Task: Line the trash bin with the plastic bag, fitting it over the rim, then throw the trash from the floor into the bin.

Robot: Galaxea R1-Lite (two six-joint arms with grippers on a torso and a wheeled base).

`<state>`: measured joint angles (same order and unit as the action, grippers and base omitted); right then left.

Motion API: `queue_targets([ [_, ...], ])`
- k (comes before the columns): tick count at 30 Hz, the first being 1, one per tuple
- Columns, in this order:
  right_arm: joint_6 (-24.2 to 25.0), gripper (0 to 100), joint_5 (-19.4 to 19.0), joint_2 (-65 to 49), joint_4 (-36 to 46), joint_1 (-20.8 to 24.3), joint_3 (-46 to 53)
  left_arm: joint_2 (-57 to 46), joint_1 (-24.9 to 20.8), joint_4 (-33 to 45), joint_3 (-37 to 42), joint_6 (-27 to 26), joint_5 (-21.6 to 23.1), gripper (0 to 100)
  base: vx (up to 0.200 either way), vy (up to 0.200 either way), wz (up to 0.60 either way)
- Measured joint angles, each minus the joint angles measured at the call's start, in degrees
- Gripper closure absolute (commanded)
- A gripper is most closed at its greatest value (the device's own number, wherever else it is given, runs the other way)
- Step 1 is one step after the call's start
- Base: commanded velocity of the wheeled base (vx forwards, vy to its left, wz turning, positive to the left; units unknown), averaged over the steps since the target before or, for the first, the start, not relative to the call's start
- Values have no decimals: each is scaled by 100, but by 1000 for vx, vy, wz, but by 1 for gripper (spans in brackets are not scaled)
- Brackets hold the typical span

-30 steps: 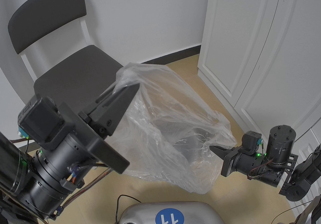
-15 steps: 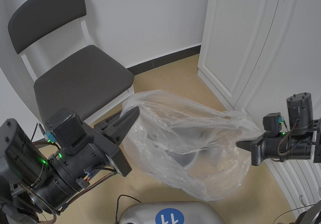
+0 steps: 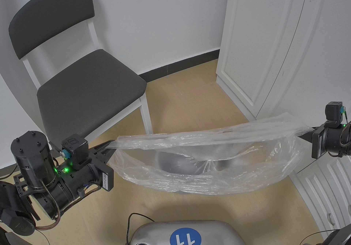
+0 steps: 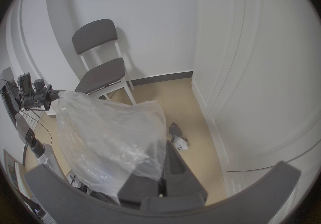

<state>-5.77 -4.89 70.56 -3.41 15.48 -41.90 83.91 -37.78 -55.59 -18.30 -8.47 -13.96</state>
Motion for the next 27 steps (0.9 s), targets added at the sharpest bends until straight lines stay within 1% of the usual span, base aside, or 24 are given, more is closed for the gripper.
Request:
queue_targets([
  [8,-2,100,-6,6,-104,-61,34,101,104,-2,116,0,39,100,0,0,0],
  [14,-39,100,-6,113,-180,-99,89,127,206,-2,160,-11,169,100,0,0,0],
  [22,-514,100,-41,306,-238,-402,200,137,341,-7,166,-37,193,100,0,0,0],
  [27,-701,100,-121,363,-461,-535,338,138,405,-9,168,-37,193,100,0,0,0],
])
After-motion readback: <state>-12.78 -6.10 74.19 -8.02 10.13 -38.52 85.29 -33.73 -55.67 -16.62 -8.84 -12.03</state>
